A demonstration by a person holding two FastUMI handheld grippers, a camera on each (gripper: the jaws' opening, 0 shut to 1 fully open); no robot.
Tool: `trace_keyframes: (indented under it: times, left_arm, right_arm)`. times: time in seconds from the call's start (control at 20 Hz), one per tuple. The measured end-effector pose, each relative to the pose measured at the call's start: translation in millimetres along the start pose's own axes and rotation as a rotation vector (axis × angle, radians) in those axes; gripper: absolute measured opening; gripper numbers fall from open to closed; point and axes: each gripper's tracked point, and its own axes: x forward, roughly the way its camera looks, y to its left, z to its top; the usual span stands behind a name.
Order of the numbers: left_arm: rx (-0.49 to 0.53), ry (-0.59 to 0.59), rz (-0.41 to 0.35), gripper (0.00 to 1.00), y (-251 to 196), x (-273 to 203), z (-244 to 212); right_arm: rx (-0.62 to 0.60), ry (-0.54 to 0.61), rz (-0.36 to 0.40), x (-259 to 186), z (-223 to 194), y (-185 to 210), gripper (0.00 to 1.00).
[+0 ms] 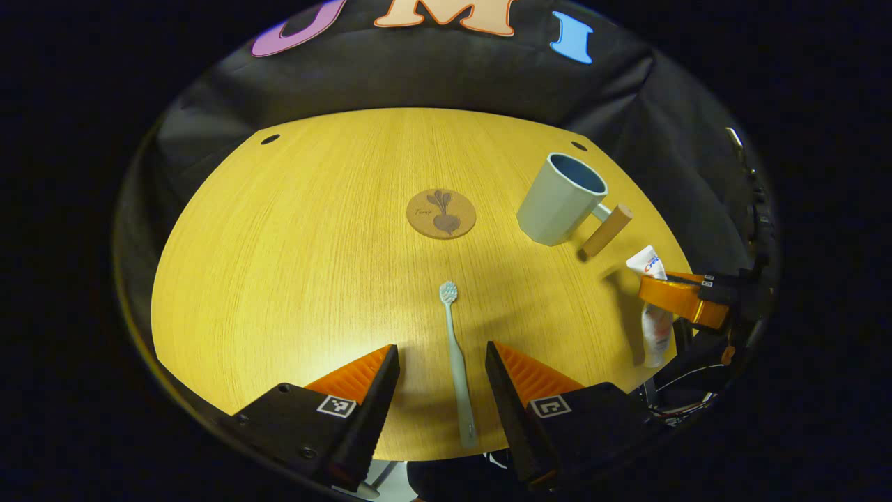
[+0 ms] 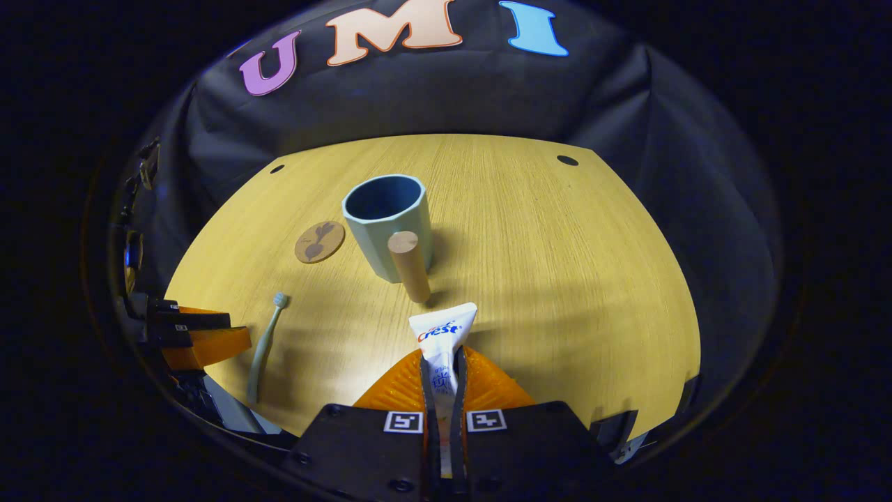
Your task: Put the toothbrush and toothpaste on the desktop into the cup, then pick up the cup and place it on the coaster on the desktop.
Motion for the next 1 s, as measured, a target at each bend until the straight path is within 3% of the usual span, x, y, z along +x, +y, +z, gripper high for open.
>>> trace_keyframes:
  times: [0.15, 0.25, 0.3, 0.5, 0.75, 0.9, 0.95, 1.0]
  left_arm:
    - [0.002, 0.044, 0.036, 0.75, 0.8, 1.6, -6.2]
    - [0.004, 0.073, 0.061, 0.65, -0.2, 5.6, -9.9]
    - [0.003, 0.084, 0.067, 0.55, -1.4, 7.4, -10.6]
    - [-0.017, 0.12, 0.084, 0.43, -10.1, 22.7, -17.9]
    - [-0.035, 0.138, 0.128, 0.38, -6.8, 28.6, -19.5]
    - [-0.027, 0.158, 0.13, 0.19, -5.5, 28.0, -19.7]
    - [-0.024, 0.169, 0.133, 0.19, -5.1, 29.5, -19.0]
    - [-0.014, 0.178, 0.133, 0.08, -6.3, 30.5, -19.2]
  right_arm:
    - [0.026, -0.013, 0.019, 1.9, -0.8, 2.0, 0.08]
    - [0.039, -0.022, 0.027, 1.6, -0.3, 3.3, 0.08]
    - [0.044, -0.024, 0.034, 1.7, -0.5, 3.6, 0.08]
    - [0.03, -0.027, 0.044, 0.2, 1.2, 2.5, 0.08]
    - [0.034, -0.023, 0.052, 1.9, -0.3, 4.7, 0.08]
    - [0.053, -0.028, 0.056, 1.1, 1.2, 5.2, 0.08]
    - [0.064, -0.028, 0.057, 1.6, 1.6, 5.5, 0.08]
    - [0.076, -0.031, 0.059, 0.4, 2.1, 6.6, 0.08]
